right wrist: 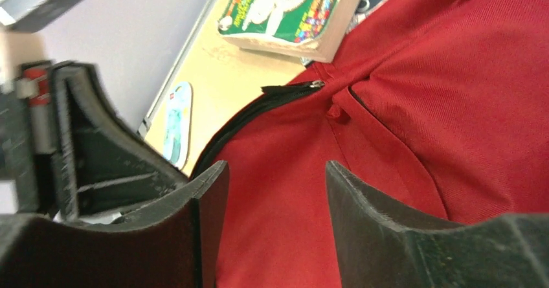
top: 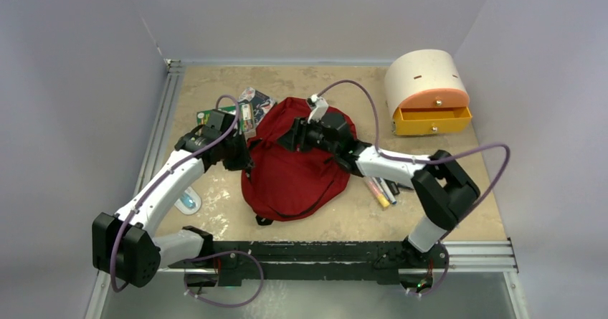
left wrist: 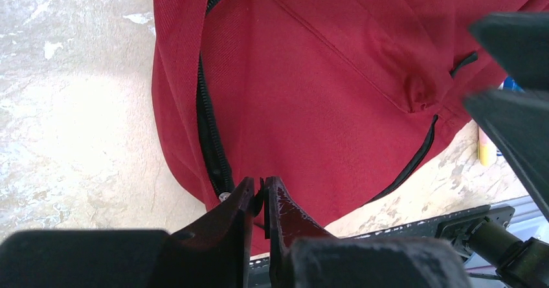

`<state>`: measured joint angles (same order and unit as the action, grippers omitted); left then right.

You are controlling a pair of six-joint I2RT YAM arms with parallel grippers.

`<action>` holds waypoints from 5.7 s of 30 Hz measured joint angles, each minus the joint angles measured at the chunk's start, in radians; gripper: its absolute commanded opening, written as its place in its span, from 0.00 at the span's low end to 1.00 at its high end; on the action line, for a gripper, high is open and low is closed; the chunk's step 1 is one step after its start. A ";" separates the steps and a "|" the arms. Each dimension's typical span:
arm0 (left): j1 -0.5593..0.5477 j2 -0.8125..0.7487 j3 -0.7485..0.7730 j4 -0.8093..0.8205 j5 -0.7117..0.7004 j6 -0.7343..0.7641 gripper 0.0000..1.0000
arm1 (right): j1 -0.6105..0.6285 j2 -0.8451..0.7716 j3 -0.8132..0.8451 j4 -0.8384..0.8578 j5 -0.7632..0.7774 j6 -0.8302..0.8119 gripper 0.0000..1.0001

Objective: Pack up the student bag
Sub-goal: Unzip the student bag at the center of the board.

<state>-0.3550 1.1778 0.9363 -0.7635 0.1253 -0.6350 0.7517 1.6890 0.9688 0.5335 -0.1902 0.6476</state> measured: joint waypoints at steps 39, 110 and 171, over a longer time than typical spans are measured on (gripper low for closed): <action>0.126 -0.010 0.047 0.075 -0.113 0.040 0.29 | 0.238 0.101 -0.134 0.148 0.046 0.839 0.60; 0.127 0.016 -0.064 0.133 -0.059 0.025 0.35 | 0.271 0.270 0.046 0.077 0.140 1.157 0.00; 0.188 0.277 0.033 0.145 -0.024 0.028 0.00 | 0.284 0.179 -0.042 0.370 -0.190 -0.267 0.00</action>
<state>-0.1665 1.4544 0.9691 -0.6189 0.1013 -0.6067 1.0355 1.8679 0.9268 0.9035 -0.3798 0.3809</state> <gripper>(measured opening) 0.047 0.015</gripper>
